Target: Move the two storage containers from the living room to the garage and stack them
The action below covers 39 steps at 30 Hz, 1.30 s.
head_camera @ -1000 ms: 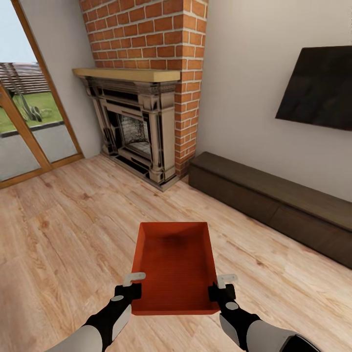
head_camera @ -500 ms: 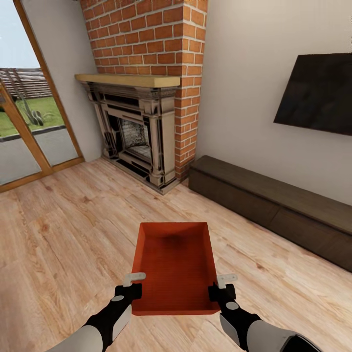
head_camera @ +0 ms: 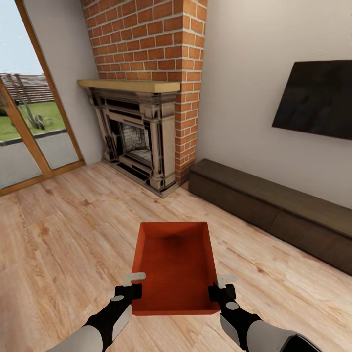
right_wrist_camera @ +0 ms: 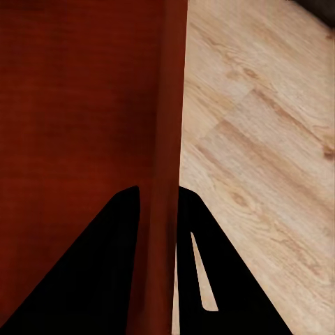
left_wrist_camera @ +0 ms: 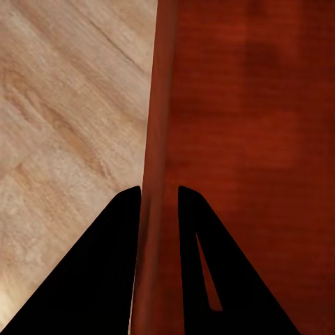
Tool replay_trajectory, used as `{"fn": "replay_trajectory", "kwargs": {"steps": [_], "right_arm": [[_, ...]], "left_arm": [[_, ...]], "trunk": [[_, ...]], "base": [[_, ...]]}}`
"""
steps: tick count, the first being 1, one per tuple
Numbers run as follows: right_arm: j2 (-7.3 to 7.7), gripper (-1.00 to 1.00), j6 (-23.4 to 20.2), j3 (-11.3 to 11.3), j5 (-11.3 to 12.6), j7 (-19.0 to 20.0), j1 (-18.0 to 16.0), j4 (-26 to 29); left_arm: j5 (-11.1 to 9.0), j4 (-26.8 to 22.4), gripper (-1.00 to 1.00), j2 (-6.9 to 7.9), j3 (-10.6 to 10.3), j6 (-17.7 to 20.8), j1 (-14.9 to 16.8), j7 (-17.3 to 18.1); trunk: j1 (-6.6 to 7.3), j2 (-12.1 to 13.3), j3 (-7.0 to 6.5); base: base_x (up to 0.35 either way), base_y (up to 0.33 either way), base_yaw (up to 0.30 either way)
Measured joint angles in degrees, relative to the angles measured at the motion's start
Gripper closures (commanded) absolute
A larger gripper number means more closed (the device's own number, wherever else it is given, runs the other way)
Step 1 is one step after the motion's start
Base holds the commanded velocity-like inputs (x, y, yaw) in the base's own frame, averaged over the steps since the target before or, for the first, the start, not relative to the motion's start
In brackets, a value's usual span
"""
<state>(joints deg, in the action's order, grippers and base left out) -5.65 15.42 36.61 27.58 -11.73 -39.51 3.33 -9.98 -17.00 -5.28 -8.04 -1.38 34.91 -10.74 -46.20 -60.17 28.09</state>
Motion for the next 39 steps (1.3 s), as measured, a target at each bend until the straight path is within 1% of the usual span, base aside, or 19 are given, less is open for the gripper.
{"fn": "replay_trajectory", "kwargs": {"steps": [39], "right_arm": [[0.00, 1.00, 0.03, -0.03, -0.02, 0.00, 0.00, -0.01]], "left_arm": [[0.06, -0.03, 1.00, -0.01, 0.04, 0.00, -0.01, 0.00]], "trunk": [[0.00, 0.00, -3.57]], "base": [[0.000, 0.000, 0.000]]}}
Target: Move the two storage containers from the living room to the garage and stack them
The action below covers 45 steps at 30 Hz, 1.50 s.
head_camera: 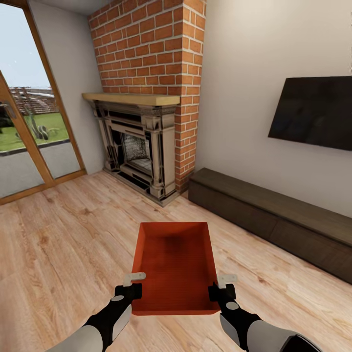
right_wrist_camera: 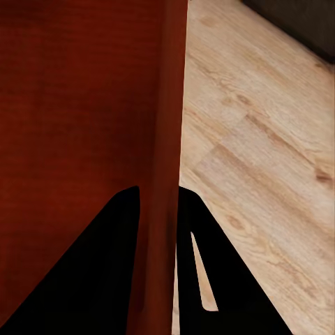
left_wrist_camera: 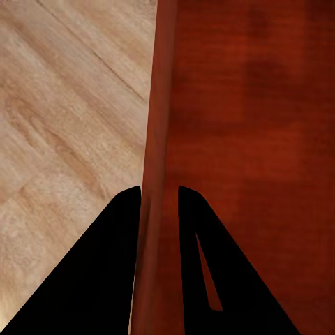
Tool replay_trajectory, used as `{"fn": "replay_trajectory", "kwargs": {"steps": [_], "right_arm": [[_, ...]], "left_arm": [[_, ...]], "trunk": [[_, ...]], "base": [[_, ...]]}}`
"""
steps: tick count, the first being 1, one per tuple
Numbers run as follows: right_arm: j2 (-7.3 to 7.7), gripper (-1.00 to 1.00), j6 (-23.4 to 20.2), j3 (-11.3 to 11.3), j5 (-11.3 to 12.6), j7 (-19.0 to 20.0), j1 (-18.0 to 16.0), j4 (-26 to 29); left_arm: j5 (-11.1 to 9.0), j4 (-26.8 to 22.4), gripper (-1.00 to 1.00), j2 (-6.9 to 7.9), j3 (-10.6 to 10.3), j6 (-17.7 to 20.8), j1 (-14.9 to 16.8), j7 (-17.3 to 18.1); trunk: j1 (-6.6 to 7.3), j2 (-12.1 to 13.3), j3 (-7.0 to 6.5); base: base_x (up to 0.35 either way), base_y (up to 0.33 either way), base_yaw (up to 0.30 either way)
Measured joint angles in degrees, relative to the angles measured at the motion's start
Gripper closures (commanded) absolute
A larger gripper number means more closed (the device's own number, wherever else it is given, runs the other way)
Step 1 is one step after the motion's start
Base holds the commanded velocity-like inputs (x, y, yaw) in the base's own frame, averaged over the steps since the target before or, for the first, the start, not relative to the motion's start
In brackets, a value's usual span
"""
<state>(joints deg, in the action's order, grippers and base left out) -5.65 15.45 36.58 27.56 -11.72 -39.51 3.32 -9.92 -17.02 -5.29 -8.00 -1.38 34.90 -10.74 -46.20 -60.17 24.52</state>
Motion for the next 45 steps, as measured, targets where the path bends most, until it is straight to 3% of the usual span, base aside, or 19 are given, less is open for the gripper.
{"fn": "replay_trajectory", "kwargs": {"steps": [45], "right_arm": [[-0.03, 1.00, 0.01, -0.07, 0.03, -0.01, 0.00, -0.02]], "left_arm": [[0.02, -0.15, 1.00, 0.05, -0.09, 0.20, 0.01, 0.01]], "trunk": [[0.00, 0.00, -4.12]], "base": [[0.000, 0.000, 0.000]]}}
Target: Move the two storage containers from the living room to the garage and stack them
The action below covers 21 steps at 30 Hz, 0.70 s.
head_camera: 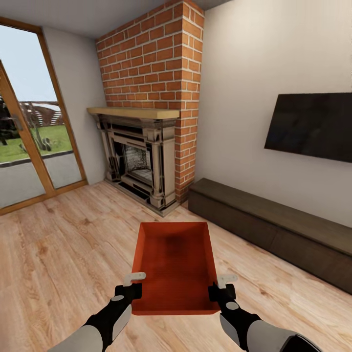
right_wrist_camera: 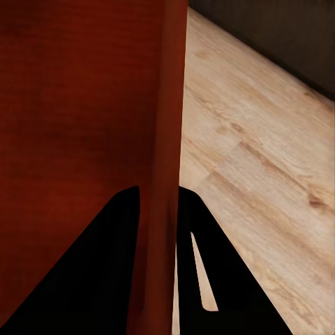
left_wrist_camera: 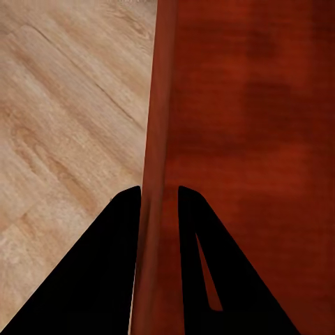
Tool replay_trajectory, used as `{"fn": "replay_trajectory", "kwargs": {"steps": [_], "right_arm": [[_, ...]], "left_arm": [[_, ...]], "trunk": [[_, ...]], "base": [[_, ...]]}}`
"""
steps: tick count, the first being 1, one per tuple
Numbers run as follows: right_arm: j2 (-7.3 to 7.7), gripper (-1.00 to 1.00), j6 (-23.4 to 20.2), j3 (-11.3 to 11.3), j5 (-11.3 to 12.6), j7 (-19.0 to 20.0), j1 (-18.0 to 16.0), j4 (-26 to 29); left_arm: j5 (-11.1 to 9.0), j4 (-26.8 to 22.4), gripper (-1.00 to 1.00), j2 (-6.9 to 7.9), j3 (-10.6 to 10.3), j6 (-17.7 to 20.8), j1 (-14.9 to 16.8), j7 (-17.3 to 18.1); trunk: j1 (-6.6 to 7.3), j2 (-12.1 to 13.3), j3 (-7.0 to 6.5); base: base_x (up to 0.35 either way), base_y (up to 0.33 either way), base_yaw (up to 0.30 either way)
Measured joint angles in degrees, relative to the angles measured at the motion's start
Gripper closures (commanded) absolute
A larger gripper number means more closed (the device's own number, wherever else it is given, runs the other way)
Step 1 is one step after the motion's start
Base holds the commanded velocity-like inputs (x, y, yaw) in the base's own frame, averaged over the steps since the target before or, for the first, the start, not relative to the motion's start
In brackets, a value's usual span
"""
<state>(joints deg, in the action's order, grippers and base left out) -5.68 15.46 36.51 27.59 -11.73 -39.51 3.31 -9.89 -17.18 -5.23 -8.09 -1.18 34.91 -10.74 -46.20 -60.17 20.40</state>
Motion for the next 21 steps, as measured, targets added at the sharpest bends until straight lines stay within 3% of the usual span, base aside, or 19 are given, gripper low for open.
{"fn": "replay_trajectory", "kwargs": {"steps": [21], "right_arm": [[0.02, 1.00, -0.01, 0.04, -0.02, 0.00, 0.00, 0.00]], "left_arm": [[-0.03, 0.10, 1.00, -0.03, 0.04, -0.13, -0.01, 0.00]], "trunk": [[0.00, 0.00, -1.93]], "base": [[0.000, 0.000, 0.000]]}}
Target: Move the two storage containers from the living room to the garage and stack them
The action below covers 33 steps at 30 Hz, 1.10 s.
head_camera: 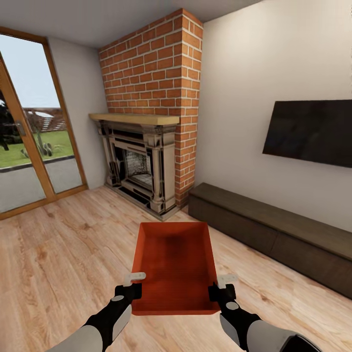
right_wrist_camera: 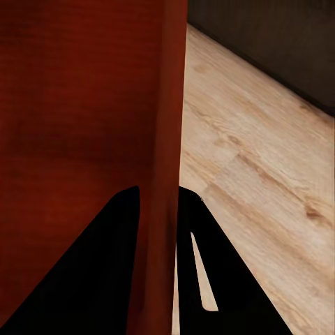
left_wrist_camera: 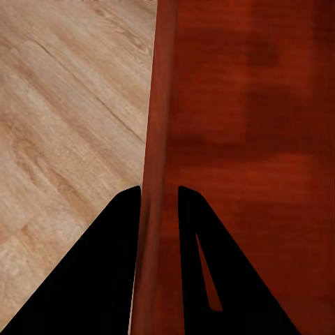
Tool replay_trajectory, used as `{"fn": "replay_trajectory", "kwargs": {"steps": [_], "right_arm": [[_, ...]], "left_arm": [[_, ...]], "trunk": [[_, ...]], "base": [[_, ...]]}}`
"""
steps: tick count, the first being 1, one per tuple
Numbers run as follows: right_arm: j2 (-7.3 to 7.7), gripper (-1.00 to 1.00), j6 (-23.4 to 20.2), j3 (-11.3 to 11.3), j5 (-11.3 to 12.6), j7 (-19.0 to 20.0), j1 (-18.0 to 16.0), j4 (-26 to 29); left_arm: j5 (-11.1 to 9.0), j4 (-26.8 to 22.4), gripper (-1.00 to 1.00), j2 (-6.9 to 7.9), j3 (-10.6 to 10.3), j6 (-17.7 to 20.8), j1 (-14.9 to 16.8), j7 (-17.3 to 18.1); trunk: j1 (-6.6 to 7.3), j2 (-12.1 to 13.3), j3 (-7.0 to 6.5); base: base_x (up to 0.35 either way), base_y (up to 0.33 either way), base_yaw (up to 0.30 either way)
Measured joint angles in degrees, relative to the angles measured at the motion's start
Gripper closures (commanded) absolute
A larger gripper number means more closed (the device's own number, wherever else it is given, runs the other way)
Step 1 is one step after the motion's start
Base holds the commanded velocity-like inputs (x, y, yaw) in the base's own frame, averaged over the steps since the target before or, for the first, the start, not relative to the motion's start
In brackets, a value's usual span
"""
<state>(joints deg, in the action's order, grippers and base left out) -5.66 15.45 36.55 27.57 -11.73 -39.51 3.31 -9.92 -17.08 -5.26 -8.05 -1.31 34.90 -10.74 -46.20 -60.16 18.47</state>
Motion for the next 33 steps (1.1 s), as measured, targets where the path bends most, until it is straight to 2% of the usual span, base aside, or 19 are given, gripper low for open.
{"fn": "replay_trajectory", "kwargs": {"steps": [33], "right_arm": [[-0.05, 1.00, 0.00, -0.07, -0.01, -0.05, 0.00, 0.01]], "left_arm": [[0.02, -0.17, 1.00, 0.07, -0.09, 0.23, 0.00, 0.01]], "trunk": [[0.00, 0.00, -3.02]], "base": [[0.000, 0.000, 0.000]]}}
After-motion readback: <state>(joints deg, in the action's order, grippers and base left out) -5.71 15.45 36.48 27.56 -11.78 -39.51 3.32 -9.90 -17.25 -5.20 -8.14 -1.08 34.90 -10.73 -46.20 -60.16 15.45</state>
